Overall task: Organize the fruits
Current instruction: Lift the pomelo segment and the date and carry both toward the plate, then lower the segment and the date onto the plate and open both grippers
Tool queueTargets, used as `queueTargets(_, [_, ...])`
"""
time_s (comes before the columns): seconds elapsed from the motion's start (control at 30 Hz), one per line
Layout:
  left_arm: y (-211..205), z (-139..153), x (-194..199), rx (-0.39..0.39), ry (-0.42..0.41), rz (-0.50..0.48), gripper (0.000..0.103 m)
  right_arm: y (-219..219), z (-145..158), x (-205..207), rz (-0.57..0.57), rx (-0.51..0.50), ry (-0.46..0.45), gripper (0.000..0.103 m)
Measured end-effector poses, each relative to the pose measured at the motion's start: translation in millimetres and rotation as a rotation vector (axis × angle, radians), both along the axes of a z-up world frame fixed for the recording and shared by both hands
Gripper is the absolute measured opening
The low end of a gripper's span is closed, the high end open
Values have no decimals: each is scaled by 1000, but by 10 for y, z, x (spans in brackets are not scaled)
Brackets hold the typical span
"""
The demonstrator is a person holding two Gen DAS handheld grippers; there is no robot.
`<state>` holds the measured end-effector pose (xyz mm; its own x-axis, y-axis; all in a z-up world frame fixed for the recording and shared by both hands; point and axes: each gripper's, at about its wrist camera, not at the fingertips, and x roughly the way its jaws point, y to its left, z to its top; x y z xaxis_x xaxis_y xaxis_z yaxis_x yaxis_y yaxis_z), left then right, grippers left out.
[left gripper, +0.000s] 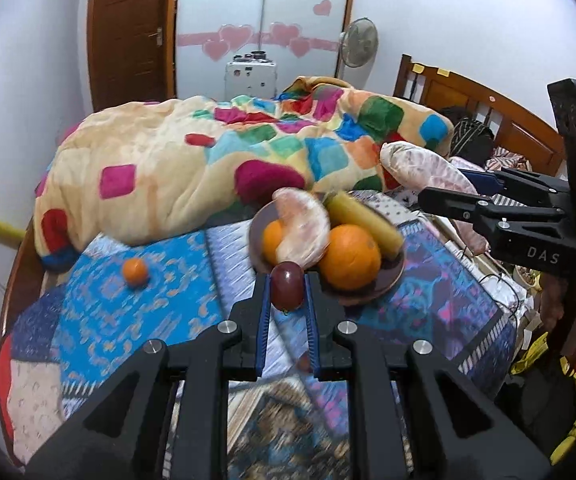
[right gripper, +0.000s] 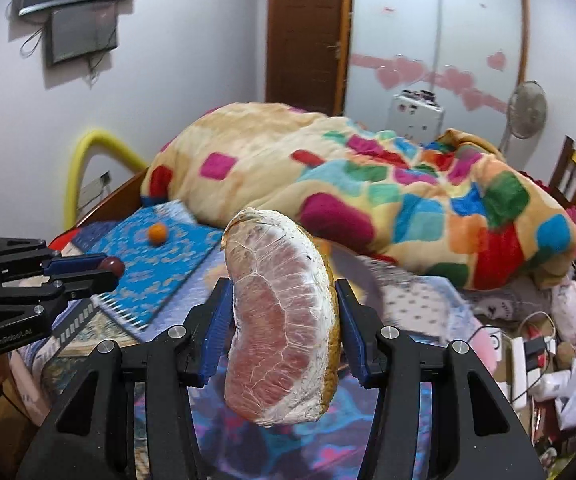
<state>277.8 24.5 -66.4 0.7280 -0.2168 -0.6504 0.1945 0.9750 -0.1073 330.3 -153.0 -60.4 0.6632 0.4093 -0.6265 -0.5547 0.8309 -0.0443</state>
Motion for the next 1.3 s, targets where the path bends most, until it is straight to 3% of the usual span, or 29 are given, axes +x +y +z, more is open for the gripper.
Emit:
queueTargets(0.33, [-455,-126,577,-6,27,-56,16,-328,-171,435,-60,20,5,47])
queueTargets(0.57, [-634,-244,846,31,38,-59,16,-382,-464,757,-67,36,70,47])
queueTargets(0.9, [-724,-337,1001,70,34,-51,16,-330,-679,1024,-70,27,120,47])
queueTargets(1.3, [-821,-355,982,114,23,-46,21,-351,-736,1039,-37,13,154,49])
